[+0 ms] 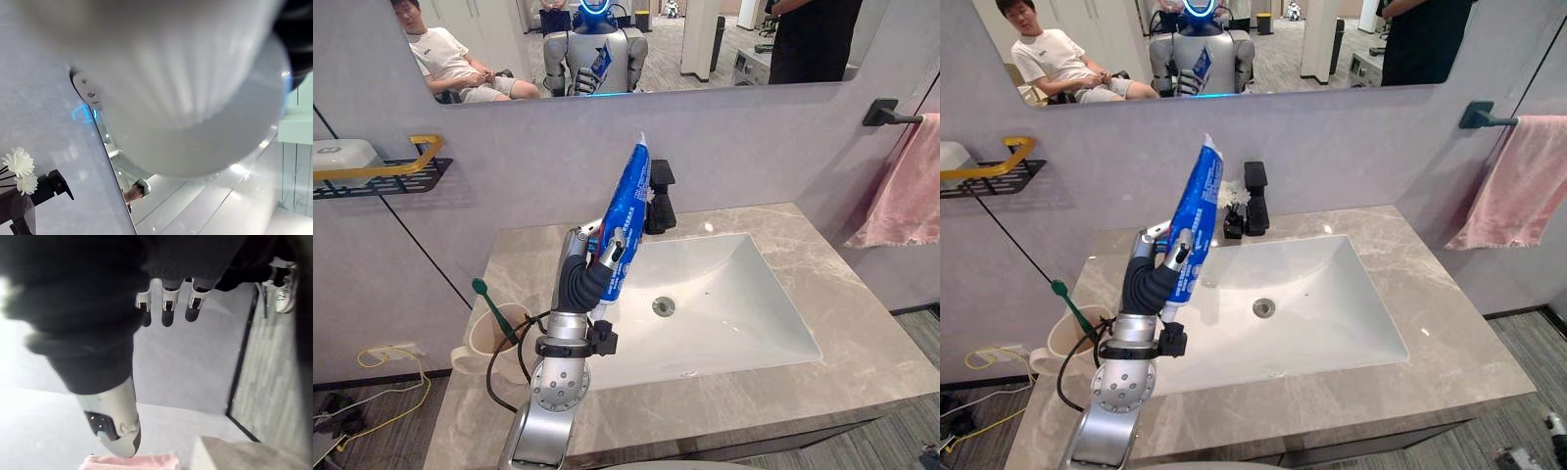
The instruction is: Organize washtable
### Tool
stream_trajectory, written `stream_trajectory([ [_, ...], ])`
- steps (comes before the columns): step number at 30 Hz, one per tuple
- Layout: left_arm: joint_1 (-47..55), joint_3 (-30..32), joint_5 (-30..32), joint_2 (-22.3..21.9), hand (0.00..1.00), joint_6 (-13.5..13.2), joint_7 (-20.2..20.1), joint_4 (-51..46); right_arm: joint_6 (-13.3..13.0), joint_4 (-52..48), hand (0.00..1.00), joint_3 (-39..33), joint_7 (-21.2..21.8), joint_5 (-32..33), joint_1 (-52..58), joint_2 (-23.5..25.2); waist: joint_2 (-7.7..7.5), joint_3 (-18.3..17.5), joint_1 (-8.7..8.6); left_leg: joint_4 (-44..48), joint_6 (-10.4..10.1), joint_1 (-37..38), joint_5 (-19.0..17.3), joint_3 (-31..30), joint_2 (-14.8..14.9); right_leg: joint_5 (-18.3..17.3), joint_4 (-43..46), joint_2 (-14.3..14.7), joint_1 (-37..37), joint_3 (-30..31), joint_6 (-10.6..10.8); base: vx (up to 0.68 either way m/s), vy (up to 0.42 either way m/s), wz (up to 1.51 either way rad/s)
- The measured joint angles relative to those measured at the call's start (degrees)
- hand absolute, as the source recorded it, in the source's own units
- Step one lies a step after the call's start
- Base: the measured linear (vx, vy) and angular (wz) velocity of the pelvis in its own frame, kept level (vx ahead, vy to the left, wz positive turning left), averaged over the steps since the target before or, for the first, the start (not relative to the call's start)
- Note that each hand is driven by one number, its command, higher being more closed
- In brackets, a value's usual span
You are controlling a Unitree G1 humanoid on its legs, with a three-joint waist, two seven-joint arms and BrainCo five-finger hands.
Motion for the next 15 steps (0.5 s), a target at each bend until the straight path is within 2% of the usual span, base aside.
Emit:
stream_trajectory([
  [2, 0.0, 0.2, 0.0, 0.1, 1.0, 0.0, -0.5, 0.0, -0.1, -2.2, 0.0, 0.2, -0.1, -0.1, 0.0, -0.8, -0.13, 0.0, 0.0, 0.1, 0.0, 0.0, -0.1, 0.1, 0.0, 0.0, 0.0, 0.0, 0.0, 0.2, 0.0, -0.01, -0.002, -0.06],
  [5, 0.0, 0.2, 0.0, 0.1, 1.0, 0.0, -0.7, 0.0, -4.1, -6.3, 0.0, 3.0, 0.7, 1.1, -0.8, -1.5, -0.14, -0.1, 0.04, 0.1, 0.0, 0.1, -0.3, 0.5, 0.0, 0.2, 0.0, 0.1, -0.3, 0.8, 0.3, -0.01, 0.006, -0.08],
  [7, 0.1, 0.1, 0.0, 0.1, 1.0, 0.0, -1.1, 0.0, -6.5, -8.8, 0.0, 7.2, 3.0, 3.2, -1.2, -2.5, -0.14, -0.1, 0.08, 0.2, 0.1, 0.0, -0.5, 0.7, -0.1, 0.3, 0.0, 0.0, -0.5, 1.0, 0.4, -0.01, 0.011, -0.08],
  [11, 0.1, -1.4, -0.2, 0.5, 1.0, 0.0, -3.2, 0.0, -10.8, -12.1, 0.0, 17.6, 11.1, 8.9, -4.4, -5.5, -0.06, -0.3, 0.3, 0.5, 0.3, -1.0, -0.6, 0.0, -0.6, 0.6, -0.1, -0.4, -1.0, 0.9, 0.9, 0.0, 0.009, 0.06],
  [15, 0.0, -4.5, -1.1, 0.9, 1.0, -0.2, -5.4, 0.0, -11.5, -12.1, 0.0, 23.3, 18.1, 16.1, -8.9, -9.1, 0.43, -0.6, 0.41, 1.6, 0.7, -3.2, -0.7, -3.2, -1.5, 1.8, -1.2, -1.1, -0.8, -0.9, 1.3, 0.01, 0.023, 0.29],
])
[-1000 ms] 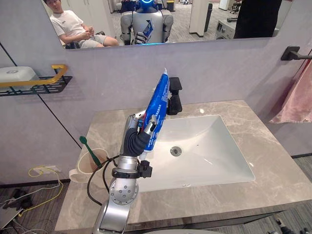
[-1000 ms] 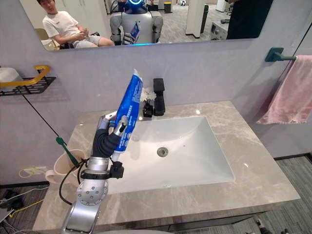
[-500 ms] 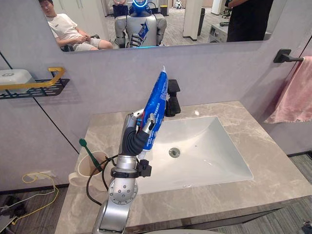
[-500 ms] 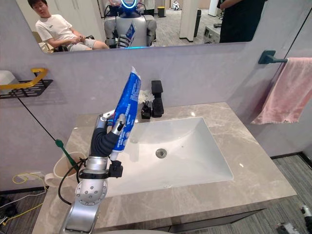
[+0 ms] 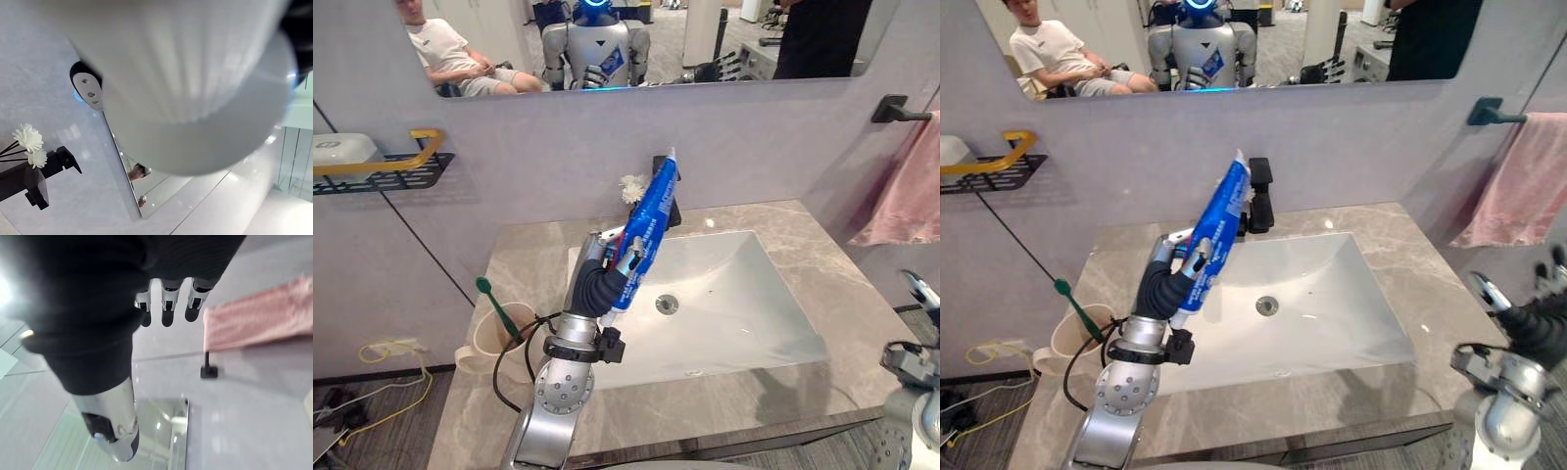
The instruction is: Organize washtable
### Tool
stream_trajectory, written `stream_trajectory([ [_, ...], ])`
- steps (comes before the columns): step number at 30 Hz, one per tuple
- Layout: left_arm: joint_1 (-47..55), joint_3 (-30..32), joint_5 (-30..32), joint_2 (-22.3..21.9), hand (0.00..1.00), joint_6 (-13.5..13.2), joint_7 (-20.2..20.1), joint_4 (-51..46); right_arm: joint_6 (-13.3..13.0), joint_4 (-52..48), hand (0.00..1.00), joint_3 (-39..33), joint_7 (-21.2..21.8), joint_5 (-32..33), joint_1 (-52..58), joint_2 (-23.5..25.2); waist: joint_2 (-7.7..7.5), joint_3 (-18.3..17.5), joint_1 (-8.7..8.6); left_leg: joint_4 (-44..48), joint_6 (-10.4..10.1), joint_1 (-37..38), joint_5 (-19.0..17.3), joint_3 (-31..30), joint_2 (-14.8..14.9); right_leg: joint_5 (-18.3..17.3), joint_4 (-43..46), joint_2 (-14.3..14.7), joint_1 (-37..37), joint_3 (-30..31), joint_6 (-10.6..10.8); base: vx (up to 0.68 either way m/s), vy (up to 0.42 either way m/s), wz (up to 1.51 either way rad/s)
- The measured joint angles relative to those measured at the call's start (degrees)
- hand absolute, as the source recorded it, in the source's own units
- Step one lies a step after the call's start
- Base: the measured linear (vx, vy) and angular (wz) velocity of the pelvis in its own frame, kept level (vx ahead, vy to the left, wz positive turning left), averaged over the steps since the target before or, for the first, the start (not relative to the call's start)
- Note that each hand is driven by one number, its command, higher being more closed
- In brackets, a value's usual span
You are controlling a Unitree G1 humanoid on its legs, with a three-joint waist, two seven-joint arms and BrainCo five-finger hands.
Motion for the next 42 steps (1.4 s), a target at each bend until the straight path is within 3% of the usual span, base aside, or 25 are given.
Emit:
stream_trajectory([
  [5, -2.7, -1.9, -1.5, 2.4, 1.0, -0.2, -0.3, 0.0, -2.1, 0.0, 0.0, 7.9, 4.4, 9.0, -4.9, -2.0, 0.18, -0.1, 0.23, 0.1, 0.5, -0.8, 0.2, -2.5, -0.9, 0.1, -0.8, -0.8, 0.9, -1.9, 0.0, 0.0, 0.016, 0.28],
  [8, -5.3, -3.1, -2.3, 3.4, 1.0, -0.5, -1.2, 0.0, -2.1, 0.0, 0.0, 11.6, 7.1, 16.0, -5.9, -2.1, 0.17, -0.1, 1.29, 0.1, 0.7, -0.8, 0.3, -3.6, -1.1, 0.3, -0.9, -1.0, 1.5, -2.9, -0.3, -0.02, 0.009, 0.17],
  [12, -5.9, -3.9, -2.6, 3.9, 1.0, -1.1, -1.2, 0.0, -2.0, -0.4, 0.0, 17.6, 9.7, 25.8, -7.6, -3.6, 0.17, -0.1, 1.3, 0.1, 0.9, -1.1, 0.5, -4.3, -1.6, 0.5, -1.9, -1.2, 1.9, -3.1, -0.6, -0.02, 0.003, 0.04],
  [16, -7.4, -4.9, -3.5, 4.3, 1.0, -1.2, -1.3, 0.0, -0.8, -0.4, 0.0, 23.9, 11.1, 31.7, -8.5, -4.2, 0.25, 0.1, 1.25, 0.1, 1.2, -1.4, 0.7, -5.0, -2.1, 0.6, -2.0, -1.7, 1.9, -3.4, -0.7, -0.03, 0.005, 0.04],
  [23, -9.7, -7.0, -3.5, 4.4, 1.0, -1.4, -1.0, 0.0, 1.0, -0.5, 0.0, 37.2, 13.3, 38.1, -12.0, -4.0, -0.16, 1.2, 1.34, 0.0, 1.8, -1.4, 1.1, -5.5, -2.7, 0.8, -2.0, -2.1, 2.1, -3.5, -0.9, -0.05, 0.007, 0.03],
  [30, -11.9, -7.0, -3.4, 4.4, 1.0, -1.4, 1.9, 0.0, 2.9, -0.7, 0.0, 45.6, 14.6, 42.0, -13.7, -3.4, 0.1, 1.6, 1.47, 0.0, 2.1, -1.4, 1.3, -6.2, -3.0, 1.3, -2.9, -2.3, 2.8, -4.4, -0.9, -0.02, 0.002, 0.05],
  [42, -12.2, -6.4, -1.2, 6.2, 1.0, -1.4, 4.2, 0.1, 3.9, -0.7, 0.0, 49.5, 14.7, 44.7, -14.6, -4.3, 0.33, 1.8, 1.38, -0.6, 2.4, -1.1, 1.9, -6.6, -3.0, 1.5, -3.0, -2.2, 2.8, -4.4, -1.1, -0.01, -0.002, 0.0],
])
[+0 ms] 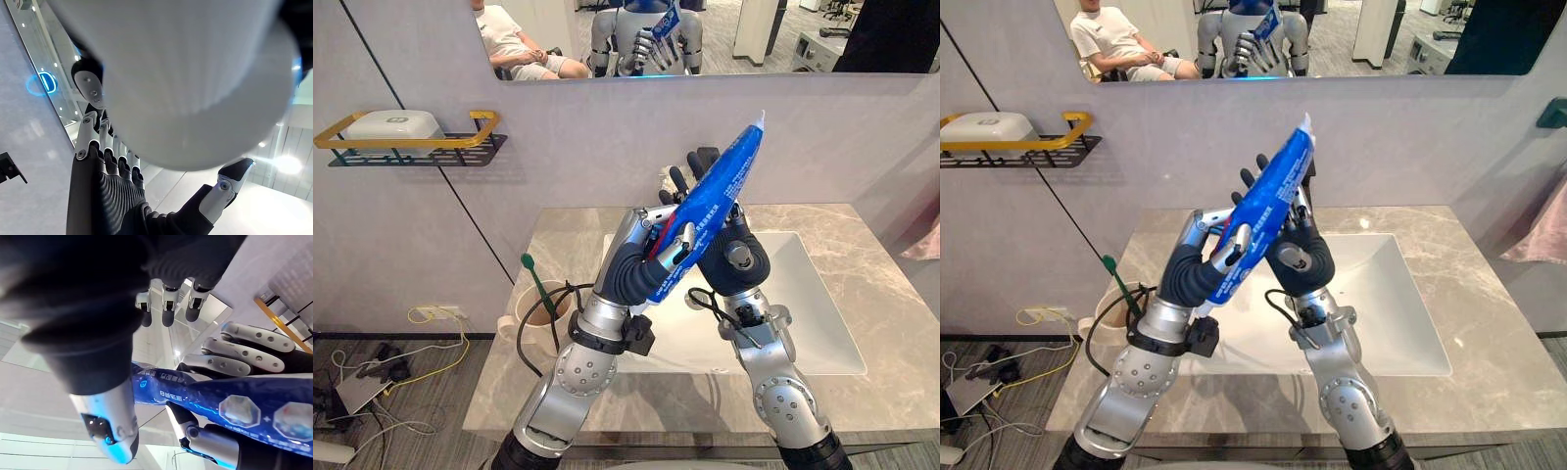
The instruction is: Organize washtable
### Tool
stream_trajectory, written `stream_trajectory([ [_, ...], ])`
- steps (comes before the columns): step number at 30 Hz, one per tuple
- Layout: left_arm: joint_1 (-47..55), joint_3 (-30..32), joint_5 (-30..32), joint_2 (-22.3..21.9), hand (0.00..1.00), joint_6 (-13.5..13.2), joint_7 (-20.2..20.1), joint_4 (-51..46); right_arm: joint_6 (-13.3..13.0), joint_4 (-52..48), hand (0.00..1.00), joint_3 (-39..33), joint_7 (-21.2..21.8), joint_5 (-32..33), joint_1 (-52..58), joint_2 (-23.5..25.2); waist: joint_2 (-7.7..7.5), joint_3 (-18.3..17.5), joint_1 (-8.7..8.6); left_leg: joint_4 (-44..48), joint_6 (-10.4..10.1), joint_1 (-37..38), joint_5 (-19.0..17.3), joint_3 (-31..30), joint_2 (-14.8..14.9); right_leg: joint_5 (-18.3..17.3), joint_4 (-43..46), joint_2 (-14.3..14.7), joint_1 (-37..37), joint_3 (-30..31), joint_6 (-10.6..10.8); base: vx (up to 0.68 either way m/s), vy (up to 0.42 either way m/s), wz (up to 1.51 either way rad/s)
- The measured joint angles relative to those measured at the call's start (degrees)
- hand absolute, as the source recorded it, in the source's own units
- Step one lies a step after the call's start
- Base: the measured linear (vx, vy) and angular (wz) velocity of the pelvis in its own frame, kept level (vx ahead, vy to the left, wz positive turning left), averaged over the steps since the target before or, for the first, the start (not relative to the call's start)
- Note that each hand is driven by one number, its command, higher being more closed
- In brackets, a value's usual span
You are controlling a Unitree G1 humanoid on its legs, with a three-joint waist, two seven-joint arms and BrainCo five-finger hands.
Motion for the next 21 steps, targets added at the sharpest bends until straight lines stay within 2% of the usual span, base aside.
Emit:
stream_trajectory([
  [9, 0.1, 1.5, 1.2, 1.1, 1.0, -0.2, 0.0, 2.3, -0.3, 0.0, 0.0, 1.9, 0.0, 1.3, -3.1, -0.6, -0.9, 0.7, 0.12, -1.2, -0.2, 0.2, 1.2, 0.0, -0.1, 0.1, -0.9, 0.1, -0.1, 0.1, -0.1, -0.04, -0.013, -0.01],
  [12, 0.5, 1.6, 1.2, 1.5, 1.0, -1.2, -0.2, 2.4, -0.3, 0.0, 0.0, 2.0, 0.0, 2.3, -3.4, -1.2, -0.9, 0.7, 0.35, -1.3, -0.2, 0.2, 1.2, 0.0, -0.2, 0.1, -0.9, 0.1, -0.1, 0.1, -0.1, 0.0, 0.0, 0.0],
  [13, 0.6, 1.6, 1.2, 1.5, 1.0, -1.3, -0.4, 2.4, -0.3, 0.0, 1.0, 2.0, 0.0, 2.5, -3.7, -1.2, -0.91, 0.7, 0.32, -1.4, -0.2, 0.2, 1.2, 0.0, -0.2, 0.1, -1.0, 0.1, -0.1, 0.1, -0.1, 0.0, 0.0, 0.0],
  [21, 1.5, 1.6, 1.2, 1.9, 1.0, -2.8, -0.6, 3.6, -0.1, 0.5, 1.0, 2.0, -0.1, 2.9, -5.3, -2.2, -0.91, 0.7, 0.4, -1.9, -0.2, 0.3, 1.2, 0.0, -0.2, 0.4, -1.2, 0.1, 0.0, 0.1, -0.1, 0.0, 0.0, 0.0],
])
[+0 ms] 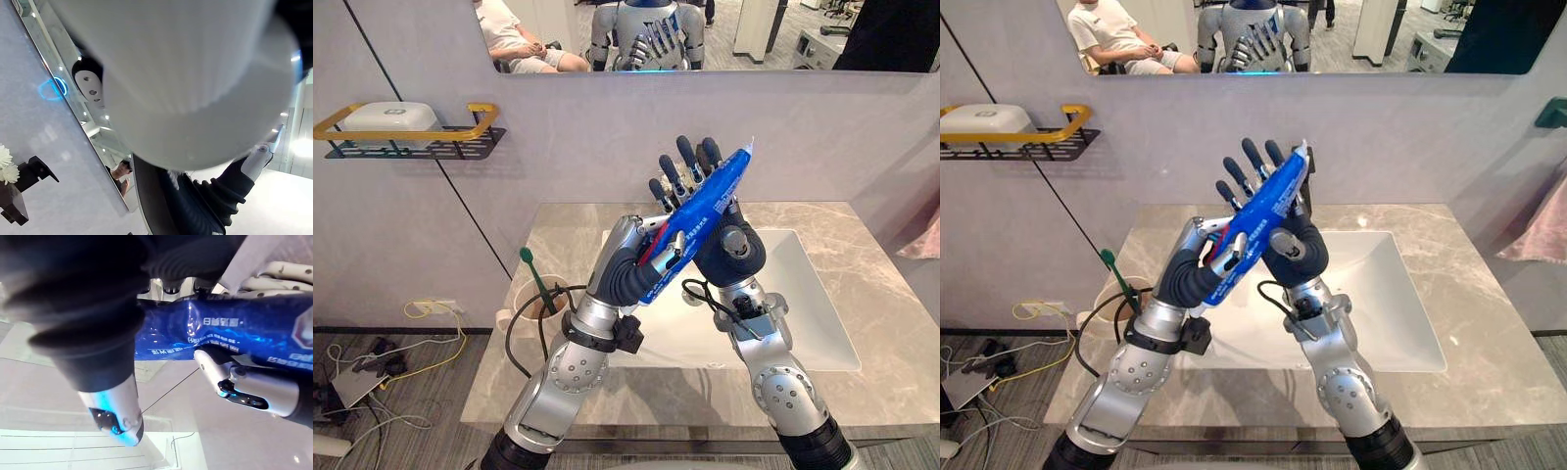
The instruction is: Organize washtable
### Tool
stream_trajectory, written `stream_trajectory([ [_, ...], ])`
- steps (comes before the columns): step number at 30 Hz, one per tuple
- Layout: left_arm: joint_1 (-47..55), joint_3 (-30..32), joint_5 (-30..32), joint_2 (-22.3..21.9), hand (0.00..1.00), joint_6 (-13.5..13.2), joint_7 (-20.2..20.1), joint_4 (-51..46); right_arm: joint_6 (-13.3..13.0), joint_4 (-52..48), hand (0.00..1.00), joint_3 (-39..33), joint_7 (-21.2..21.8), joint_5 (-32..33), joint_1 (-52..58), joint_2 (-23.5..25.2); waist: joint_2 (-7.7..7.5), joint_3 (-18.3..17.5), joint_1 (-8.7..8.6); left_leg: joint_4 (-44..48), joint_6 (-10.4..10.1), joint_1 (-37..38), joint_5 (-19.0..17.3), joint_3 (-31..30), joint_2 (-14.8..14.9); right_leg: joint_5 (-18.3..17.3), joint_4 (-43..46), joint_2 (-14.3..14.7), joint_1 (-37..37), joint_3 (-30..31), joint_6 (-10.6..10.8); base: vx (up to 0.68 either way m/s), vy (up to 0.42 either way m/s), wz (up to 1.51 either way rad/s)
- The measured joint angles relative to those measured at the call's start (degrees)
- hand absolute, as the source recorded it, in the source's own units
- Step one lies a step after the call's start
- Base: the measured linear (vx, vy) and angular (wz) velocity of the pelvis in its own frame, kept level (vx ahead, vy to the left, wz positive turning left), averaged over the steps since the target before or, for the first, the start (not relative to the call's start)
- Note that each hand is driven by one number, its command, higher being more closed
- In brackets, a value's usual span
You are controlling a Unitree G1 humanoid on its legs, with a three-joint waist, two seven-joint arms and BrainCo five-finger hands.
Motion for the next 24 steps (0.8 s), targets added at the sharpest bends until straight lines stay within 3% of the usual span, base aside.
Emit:
stream_trajectory([
  [19, 3.6, 0.5, 1.0, 0.1, 1.0, -0.6, -0.9, 1.0, 1.4, 2.2, 1.0, 0.0, 0.6, -0.2, -0.9, 2.1, 0.68, 0.5, 0.27, -0.5, 0.0, 0.1, 0.5, 0.0, 0.0, 0.6, -0.5, 0.0, 0.0, 0.0, -0.2, -0.01, -0.002, 0.0],
  [20, 3.6, 0.5, 1.0, 0.1, 0.0, -0.6, -0.9, 0.9, 1.4, 2.2, 1.0, -0.1, 0.7, -0.3, -0.9, 2.2, 0.68, 0.5, 0.27, -0.6, 0.0, 0.1, 0.6, 0.0, 0.0, 0.6, -0.6, 0.1, 0.0, 0.0, -0.2, 0.0, 0.0, 0.0],
  [24, 3.8, 2.9, 0.8, -0.7, 0.0, -0.1, -0.5, -1.3, 1.2, 2.2, 1.0, -0.6, 1.2, -0.7, -0.7, 4.0, 0.68, 0.5, 0.29, -1.5, 0.0, 0.4, 1.1, -0.2, -0.1, 0.6, -0.6, 0.1, 0.0, -0.1, -0.2, -0.01, -0.008, 0.02],
])
